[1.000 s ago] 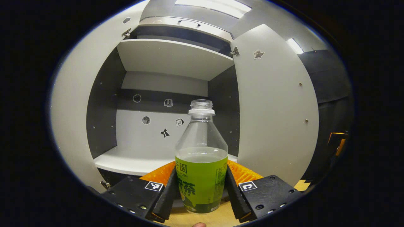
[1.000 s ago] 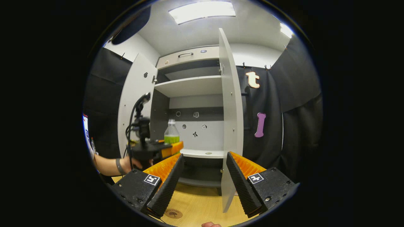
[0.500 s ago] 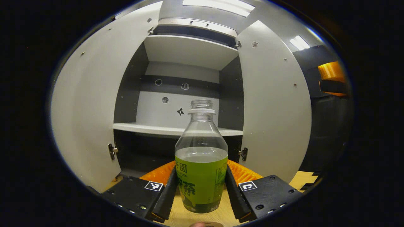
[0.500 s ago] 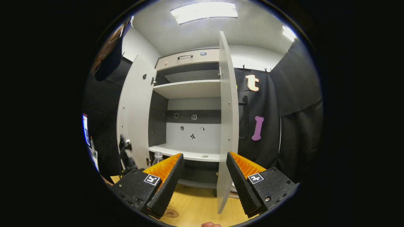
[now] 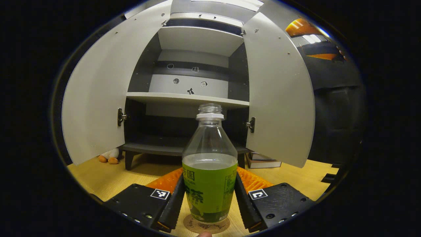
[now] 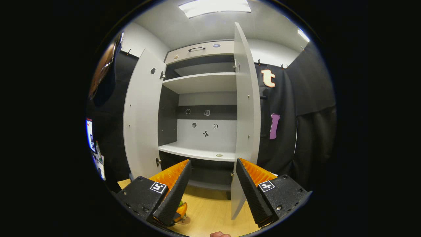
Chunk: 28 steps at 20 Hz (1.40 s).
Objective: Grasp the bottle in the cabinet with the left hand and place it on the coaster, then close the right door with the right hand and the left door with the left hand.
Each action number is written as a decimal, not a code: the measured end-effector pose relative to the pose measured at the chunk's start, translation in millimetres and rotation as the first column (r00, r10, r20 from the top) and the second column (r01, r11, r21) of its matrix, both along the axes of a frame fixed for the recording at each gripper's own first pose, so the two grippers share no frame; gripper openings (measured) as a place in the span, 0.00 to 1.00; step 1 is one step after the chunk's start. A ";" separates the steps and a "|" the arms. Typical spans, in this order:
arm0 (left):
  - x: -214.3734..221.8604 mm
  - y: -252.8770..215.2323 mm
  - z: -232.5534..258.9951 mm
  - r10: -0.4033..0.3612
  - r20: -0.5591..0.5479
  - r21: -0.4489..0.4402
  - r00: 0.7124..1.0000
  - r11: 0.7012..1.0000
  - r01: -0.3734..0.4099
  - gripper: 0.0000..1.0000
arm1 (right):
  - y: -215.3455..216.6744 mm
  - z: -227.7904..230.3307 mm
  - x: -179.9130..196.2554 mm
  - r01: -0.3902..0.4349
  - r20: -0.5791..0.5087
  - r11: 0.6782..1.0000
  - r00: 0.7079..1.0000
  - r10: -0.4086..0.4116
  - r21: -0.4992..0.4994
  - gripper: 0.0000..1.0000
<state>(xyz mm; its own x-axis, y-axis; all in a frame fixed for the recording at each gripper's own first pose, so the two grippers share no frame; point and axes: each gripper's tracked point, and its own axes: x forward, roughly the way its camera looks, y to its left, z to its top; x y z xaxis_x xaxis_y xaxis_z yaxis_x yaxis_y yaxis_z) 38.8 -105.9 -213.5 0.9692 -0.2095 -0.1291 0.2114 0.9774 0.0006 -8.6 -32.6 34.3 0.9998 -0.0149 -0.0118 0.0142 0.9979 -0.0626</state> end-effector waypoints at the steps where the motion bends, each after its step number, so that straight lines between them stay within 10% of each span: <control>1: -1.5 -1.9 -3.1 -0.002 0.008 0.017 1.000 1.000 0.002 0.72 | -3.0 -0.8 -0.1 0.007 -0.008 1.000 1.000 -0.007 0.003 0.83; 28: -16.1 13.3 -33.3 0.070 -0.023 -0.010 0.997 0.997 -0.070 0.86 | -12.7 -35.5 6.1 0.014 -0.102 0.999 0.995 -0.009 0.044 0.84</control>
<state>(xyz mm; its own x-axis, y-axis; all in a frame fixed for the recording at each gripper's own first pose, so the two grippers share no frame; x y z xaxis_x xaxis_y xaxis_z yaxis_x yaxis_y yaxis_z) 22.7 -92.6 -246.9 0.9785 -0.1428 -0.1489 0.1423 0.9897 -0.0139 -2.5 -45.3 -1.2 0.9932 -0.0237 -0.1139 0.0216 0.9996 -0.0198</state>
